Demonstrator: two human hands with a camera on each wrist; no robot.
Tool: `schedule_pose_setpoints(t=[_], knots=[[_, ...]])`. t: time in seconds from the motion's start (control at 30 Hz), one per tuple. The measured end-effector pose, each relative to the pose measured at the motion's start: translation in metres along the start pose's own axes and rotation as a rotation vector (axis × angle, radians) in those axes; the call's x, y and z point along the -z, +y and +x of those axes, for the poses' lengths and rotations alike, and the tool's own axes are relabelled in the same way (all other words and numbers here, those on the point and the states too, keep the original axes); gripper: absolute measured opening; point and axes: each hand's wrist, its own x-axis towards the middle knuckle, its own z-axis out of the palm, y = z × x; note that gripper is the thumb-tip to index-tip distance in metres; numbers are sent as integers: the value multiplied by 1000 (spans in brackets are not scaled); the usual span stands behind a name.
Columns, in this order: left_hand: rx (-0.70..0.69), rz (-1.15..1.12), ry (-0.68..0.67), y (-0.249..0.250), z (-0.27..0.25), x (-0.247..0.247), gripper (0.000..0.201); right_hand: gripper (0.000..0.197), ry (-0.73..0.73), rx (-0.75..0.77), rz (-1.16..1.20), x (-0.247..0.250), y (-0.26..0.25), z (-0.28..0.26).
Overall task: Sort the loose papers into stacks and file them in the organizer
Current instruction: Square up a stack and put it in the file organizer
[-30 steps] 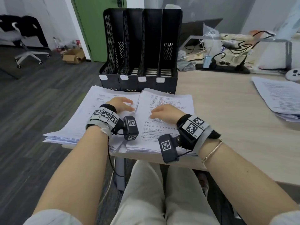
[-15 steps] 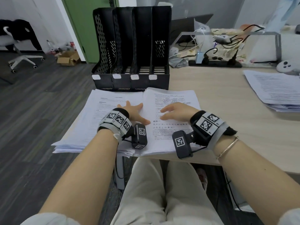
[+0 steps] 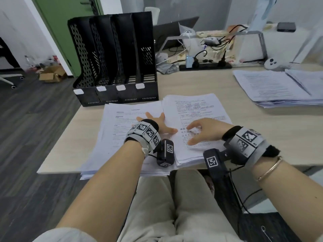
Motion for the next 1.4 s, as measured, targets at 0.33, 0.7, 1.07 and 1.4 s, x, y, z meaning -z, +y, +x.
schedule_pose_setpoints(t=[0.33,0.7,1.07,1.4], knots=[[-41,9,15,38,6,-7,107,115,-120,-10,-251,-6,37,-18],[-64,-16,25,18,12,-1,103,108,-108,-29,-266,13,33,-5],[-6,-41,23,18,15,-4,117,99,-34,-43,-246,-5,34,-9],[26,-90,52,31,13,-8,95,89,-20,-61,-233,26,44,32]])
